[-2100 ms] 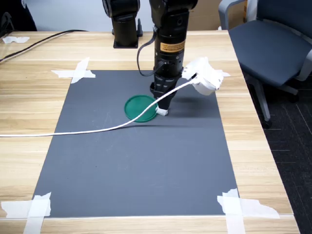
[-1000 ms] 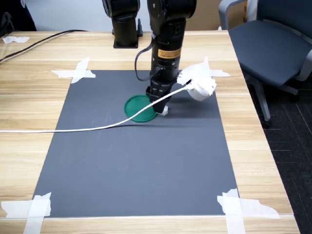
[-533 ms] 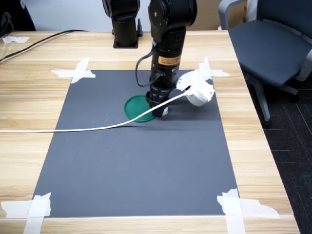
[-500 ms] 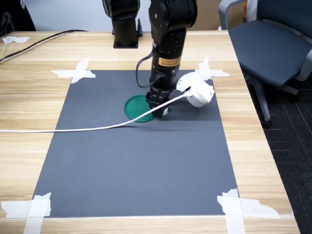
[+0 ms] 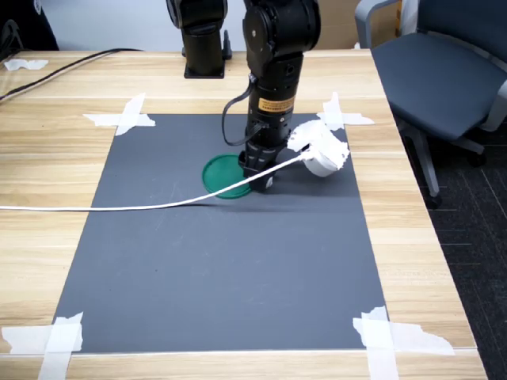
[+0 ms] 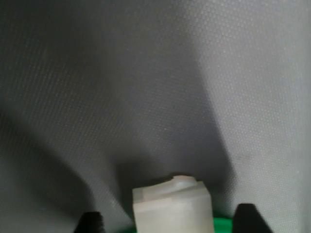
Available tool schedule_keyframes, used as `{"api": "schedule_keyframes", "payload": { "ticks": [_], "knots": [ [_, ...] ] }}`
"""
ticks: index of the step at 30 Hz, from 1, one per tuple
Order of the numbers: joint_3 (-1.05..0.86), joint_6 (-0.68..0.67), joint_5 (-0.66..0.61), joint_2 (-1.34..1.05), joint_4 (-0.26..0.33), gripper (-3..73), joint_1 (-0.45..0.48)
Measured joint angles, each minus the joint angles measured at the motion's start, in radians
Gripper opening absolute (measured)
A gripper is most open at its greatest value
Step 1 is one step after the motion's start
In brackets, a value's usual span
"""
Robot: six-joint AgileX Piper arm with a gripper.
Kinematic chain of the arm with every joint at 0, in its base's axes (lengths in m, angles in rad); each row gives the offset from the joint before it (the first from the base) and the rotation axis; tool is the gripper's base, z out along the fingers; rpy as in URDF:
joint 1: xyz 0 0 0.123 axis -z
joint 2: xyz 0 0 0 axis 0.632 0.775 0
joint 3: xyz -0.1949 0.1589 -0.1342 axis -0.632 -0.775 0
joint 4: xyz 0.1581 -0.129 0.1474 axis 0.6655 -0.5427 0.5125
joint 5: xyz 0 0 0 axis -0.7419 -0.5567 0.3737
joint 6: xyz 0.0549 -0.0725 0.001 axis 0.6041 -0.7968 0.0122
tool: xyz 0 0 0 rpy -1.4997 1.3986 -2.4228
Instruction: Grasp a white terminal and put it in the green lid.
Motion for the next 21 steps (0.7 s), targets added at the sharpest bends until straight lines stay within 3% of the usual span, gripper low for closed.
{"api": "schedule_keyframes", "payload": {
  "ticks": [11, 21],
  "knots": [
    [0.000, 0.022, 0.000, 0.000, 0.000, 25.9, 0.000],
    [0.000, 0.031, 0.000, -0.004, 0.000, 25.9, 0.000]
  ]
}}
